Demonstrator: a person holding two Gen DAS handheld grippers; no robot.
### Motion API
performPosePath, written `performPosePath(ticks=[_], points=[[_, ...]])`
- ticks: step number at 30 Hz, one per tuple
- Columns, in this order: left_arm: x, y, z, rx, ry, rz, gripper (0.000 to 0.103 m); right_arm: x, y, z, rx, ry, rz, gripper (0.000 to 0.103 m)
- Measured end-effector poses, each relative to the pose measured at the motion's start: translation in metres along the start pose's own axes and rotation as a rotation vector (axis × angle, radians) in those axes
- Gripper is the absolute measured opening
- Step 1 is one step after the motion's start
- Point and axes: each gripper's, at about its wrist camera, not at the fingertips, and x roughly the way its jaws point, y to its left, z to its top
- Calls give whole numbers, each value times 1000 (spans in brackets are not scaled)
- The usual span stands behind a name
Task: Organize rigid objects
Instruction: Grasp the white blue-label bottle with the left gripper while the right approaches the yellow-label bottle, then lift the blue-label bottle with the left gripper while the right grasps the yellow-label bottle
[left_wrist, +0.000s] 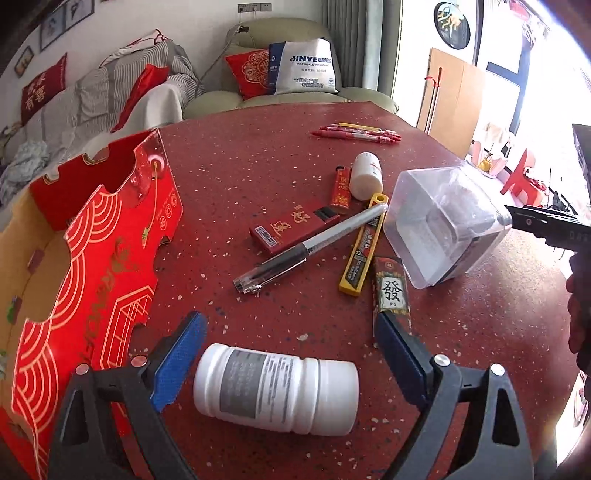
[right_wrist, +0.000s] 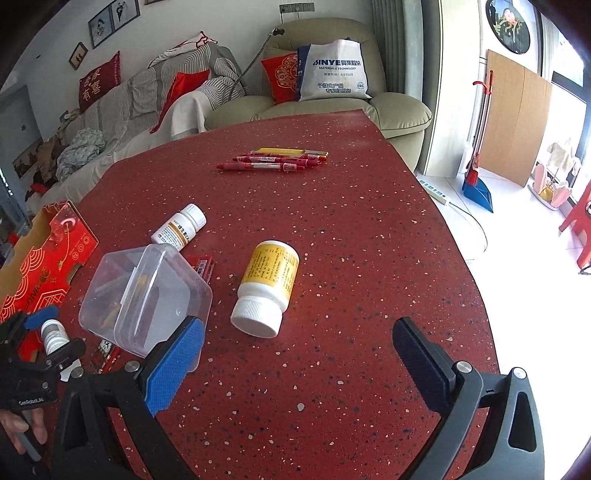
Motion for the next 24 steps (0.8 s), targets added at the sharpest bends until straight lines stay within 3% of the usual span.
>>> performPosePath(ticks=[5,8,13,14,15,17,18,20,22,23,24], points=[[-2,1,-14,7,8,33,94,1,6,0,-46,-1,8,103],[-2,12,-18,-63,24,11,70,4,6,3,-31,-1,15,103],[-3,14,-26,-85,37,26,68,11,11,14,-21,-8,-4,102],[-3,15,-28,-84,37,27,68,14,12,16,-23,-2,-9,100],[-5,15,-29,-85,28,22,68,21,14,18,-27,21,-6,86],[-6,18,-28,-92,22,10,63,31,10,22,25,60,64,71],[-5,19,-29,-98,32,11,57,36,9,25,46,77,79,70],[-7,20,-30,-103,28,13,55,44,6,29,74,118,99,70],[-8,22,-31,-111,25,-10,57,42,1,30,94,120,94,70],[-9,22,-30,-114,23,-23,63,38,-3,30,111,101,102,70],[-9,23,-30,-117,28,-25,77,34,-8,30,140,85,122,70]])
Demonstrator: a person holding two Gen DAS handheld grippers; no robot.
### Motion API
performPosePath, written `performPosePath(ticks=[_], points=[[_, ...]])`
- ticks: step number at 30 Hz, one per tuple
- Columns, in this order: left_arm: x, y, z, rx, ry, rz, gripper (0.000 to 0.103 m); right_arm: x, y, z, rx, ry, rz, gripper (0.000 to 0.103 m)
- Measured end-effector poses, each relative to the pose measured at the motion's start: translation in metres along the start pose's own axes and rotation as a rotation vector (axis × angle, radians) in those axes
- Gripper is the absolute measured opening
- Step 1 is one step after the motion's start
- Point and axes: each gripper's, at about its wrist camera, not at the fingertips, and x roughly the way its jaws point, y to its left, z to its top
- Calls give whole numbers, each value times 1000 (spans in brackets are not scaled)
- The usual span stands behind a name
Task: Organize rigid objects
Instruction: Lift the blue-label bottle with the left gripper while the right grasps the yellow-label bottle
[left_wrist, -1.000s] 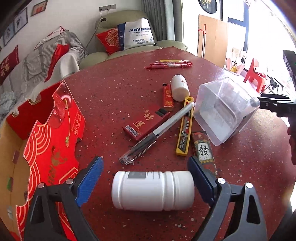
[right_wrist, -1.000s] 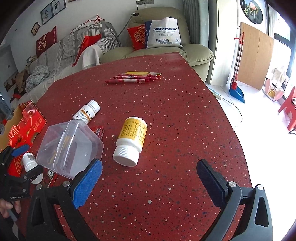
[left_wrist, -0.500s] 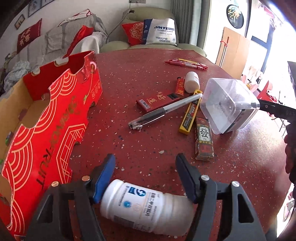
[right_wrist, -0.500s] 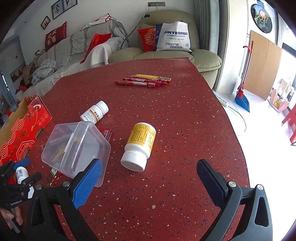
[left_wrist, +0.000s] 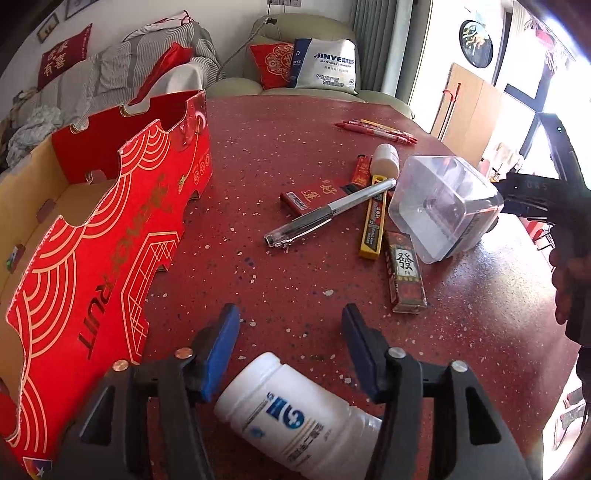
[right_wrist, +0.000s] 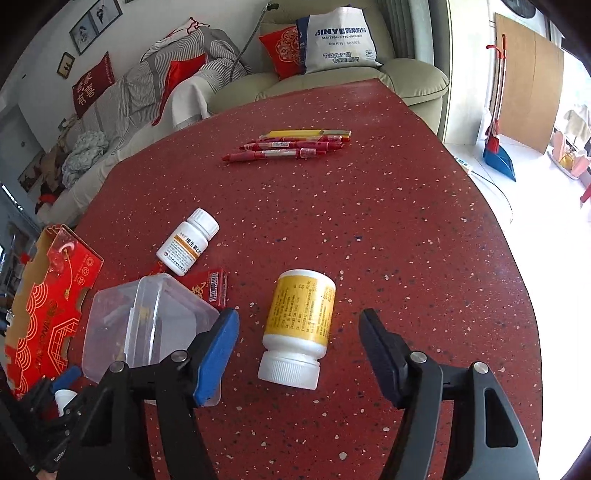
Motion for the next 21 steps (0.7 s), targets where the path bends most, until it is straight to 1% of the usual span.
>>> performPosePath(ticks=[1,3,5,7,9,10,11,14,15,16,18,19,21], points=[[0,1,-1,-6,3,3,80,-4,-5,0,24,-7,11,70],[-2,1,-1,-10,-3,0,80,-9,-10,-2,34,-18,-8,70],[-6,-1,-2,-7,-11,17,80,-7,-11,-2,12,3,-44,70],[-9,-2,-4,-21,2,44,80,-4,-7,-2,-18,19,-50,70],[-14,-1,-9,-60,9,57,80,-2,4,-1,-74,20,-91,70],[-16,1,-13,-87,15,43,80,1,8,0,-97,20,-108,70],[-17,3,-16,-115,24,35,80,5,11,0,-100,29,-109,70],[-19,-2,-20,-127,25,74,80,15,18,1,-106,49,-115,69],[-19,-4,-20,-126,24,86,79,18,21,0,-118,53,-123,62],[-19,-5,-21,-122,23,98,78,21,23,-1,-127,60,-127,58],[-19,-7,-22,-119,17,118,77,26,25,-4,-135,66,-128,47],[-19,-7,-22,-120,14,121,76,26,26,-5,-145,57,-137,47],[-17,-9,-20,-119,8,126,68,27,28,-6,-164,48,-150,39]])
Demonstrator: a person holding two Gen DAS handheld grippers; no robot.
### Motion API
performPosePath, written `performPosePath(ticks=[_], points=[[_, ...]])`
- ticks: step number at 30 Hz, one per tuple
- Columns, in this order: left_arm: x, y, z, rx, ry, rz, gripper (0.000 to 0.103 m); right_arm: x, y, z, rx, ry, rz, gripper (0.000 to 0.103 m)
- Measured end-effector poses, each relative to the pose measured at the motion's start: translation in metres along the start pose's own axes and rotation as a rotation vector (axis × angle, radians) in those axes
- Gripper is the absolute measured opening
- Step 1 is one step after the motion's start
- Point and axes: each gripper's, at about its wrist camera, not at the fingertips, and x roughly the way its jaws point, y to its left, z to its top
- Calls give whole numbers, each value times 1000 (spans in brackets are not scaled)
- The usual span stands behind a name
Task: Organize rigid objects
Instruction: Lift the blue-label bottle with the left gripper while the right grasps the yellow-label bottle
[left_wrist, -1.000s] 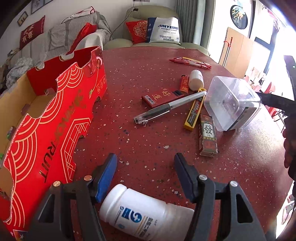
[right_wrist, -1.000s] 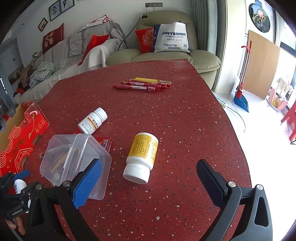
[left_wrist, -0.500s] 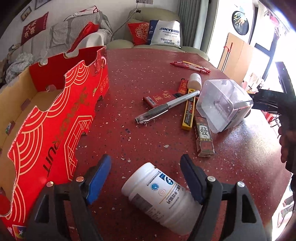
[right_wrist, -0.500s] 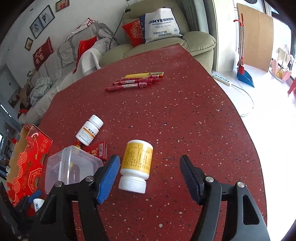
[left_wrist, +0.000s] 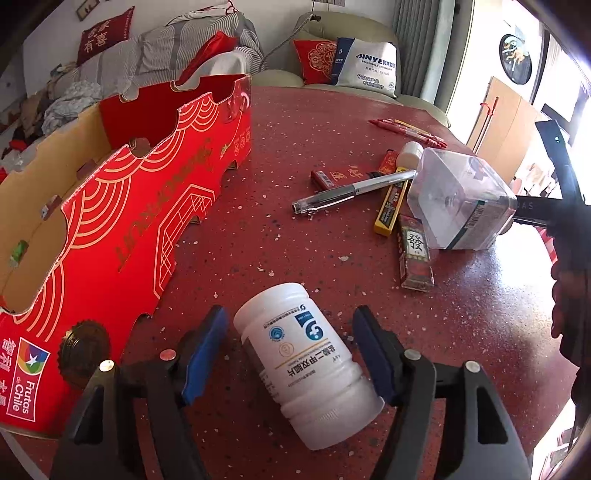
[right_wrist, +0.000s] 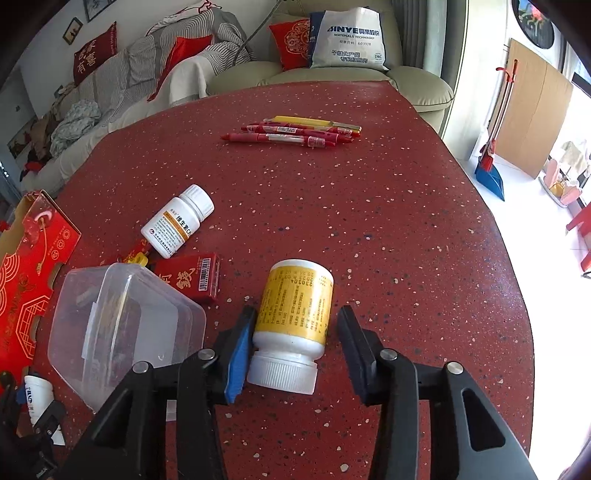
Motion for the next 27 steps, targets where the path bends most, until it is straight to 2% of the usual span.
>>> performPosePath(ticks=[3,7,11,14,16,18,20,22,27], points=[[3,-5,1,19,-7,40,57,0,-1,-2,-9,-13,2,37],[11,-15,12,44,-5,28,44,-8,-6,-10,8,-40,11,37],[29,-39,32,115,-4,-7,43,-18,-5,-24,-6,-55,28,37],[45,-57,54,166,-3,-65,43,-21,-3,-32,-12,-55,47,37],[52,-65,65,188,-4,-68,48,-22,0,-35,-22,-62,35,37],[59,-67,67,201,17,-51,69,-22,2,-36,-29,-67,28,37],[58,-65,63,198,-4,-33,79,-21,3,-37,-34,-77,21,37],[58,-61,63,174,1,-52,80,-21,5,-38,-40,-85,14,38],[58,-61,58,175,1,-42,83,-19,14,-41,-84,-100,-7,47]])
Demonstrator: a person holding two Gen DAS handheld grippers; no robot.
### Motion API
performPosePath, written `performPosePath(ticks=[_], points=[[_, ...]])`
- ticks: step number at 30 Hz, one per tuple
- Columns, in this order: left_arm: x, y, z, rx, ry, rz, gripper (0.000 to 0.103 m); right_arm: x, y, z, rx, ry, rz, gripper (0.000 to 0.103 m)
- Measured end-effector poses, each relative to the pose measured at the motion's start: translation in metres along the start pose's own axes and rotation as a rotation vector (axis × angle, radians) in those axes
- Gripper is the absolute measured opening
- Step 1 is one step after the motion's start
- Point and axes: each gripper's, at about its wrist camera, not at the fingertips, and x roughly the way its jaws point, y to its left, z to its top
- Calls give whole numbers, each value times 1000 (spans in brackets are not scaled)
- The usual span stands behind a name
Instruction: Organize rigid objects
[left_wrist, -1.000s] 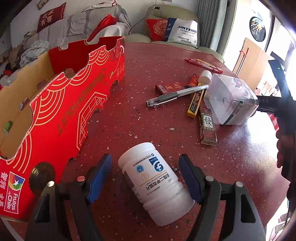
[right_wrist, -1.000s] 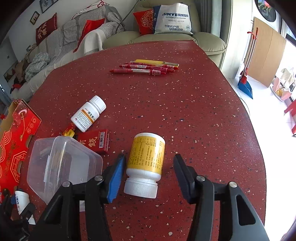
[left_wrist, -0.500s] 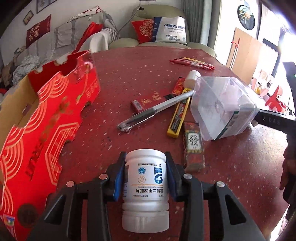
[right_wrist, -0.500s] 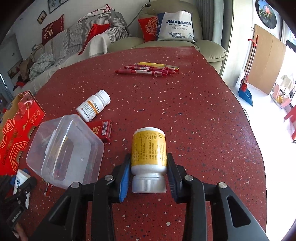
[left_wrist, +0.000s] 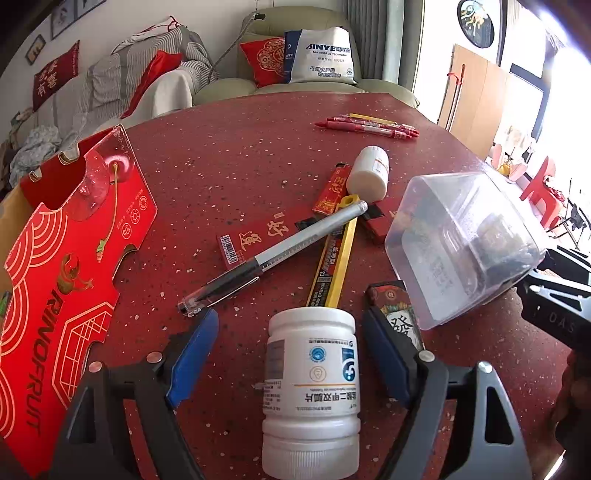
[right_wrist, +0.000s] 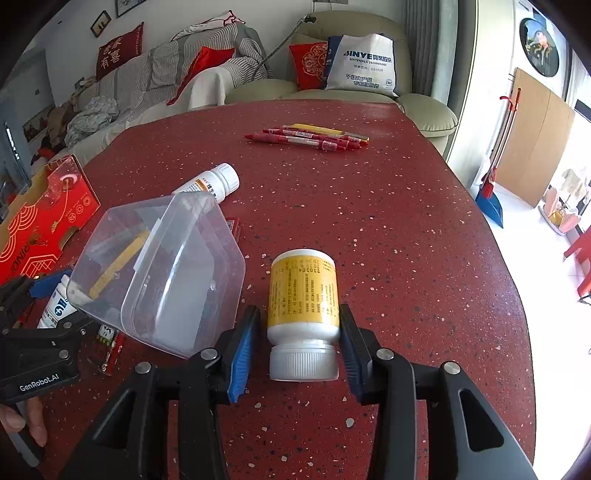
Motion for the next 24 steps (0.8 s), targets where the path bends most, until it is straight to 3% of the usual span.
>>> performPosePath(ticks=[7,8,9,13,20,24], points=[[1,9,-1,-25,8,5,89,1,-6,0,17,-2,9,53],[2,12,1,-34,10,9,90,4,-11,0,49,19,-31,74],[2,12,1,-38,10,10,90,9,-20,0,104,57,-63,101],[2,11,0,-32,10,14,91,3,-38,-2,178,7,38,103],[3,12,2,-33,13,12,92,0,-25,3,20,11,-35,103],[3,12,2,-34,14,13,92,9,-35,3,36,66,-5,103]])
